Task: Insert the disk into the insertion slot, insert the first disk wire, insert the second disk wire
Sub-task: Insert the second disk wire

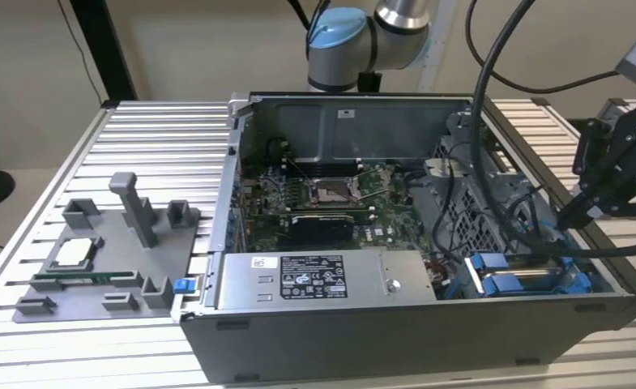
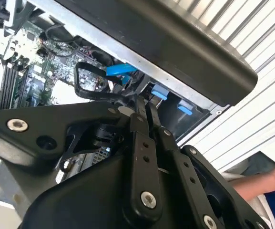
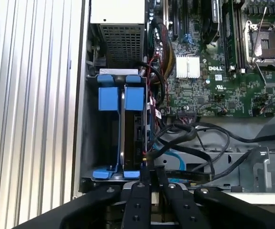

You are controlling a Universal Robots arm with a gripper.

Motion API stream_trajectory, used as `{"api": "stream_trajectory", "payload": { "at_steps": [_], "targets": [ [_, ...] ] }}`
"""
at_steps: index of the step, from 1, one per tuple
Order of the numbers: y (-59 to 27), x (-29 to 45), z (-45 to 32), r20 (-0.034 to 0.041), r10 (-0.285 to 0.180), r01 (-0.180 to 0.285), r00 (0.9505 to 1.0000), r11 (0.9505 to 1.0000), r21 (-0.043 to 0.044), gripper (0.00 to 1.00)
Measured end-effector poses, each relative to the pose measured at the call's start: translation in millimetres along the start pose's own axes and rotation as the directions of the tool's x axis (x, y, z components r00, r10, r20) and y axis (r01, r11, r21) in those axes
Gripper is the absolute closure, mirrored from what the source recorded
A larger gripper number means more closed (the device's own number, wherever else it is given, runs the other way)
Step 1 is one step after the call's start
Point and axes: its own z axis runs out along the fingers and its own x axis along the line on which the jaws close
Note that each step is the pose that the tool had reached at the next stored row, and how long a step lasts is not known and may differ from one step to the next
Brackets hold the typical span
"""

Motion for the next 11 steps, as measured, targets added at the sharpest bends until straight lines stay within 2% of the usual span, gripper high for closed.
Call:
{"api": "stream_trajectory", "payload": {
  "at_steps": [2,4,10,11],
  "targets": [
    [5.6,0.7,-2.8,0.0087,-0.002,0.002,1.0000,1.0000,-0.0003,1.00],
    [12.7,1.3,-3.8,0.0138,-0.003,0.003,0.9999,1.0000,-0.0004,1.00],
    [39.0,3.7,-0.2,0.0171,-0.004,0.004,0.9998,1.0000,0.0001,1.00],
    [47.2,5.1,1.6,0.0171,-0.004,0.004,0.9998,1.0000,0.0046,1.00]
  ]
}}
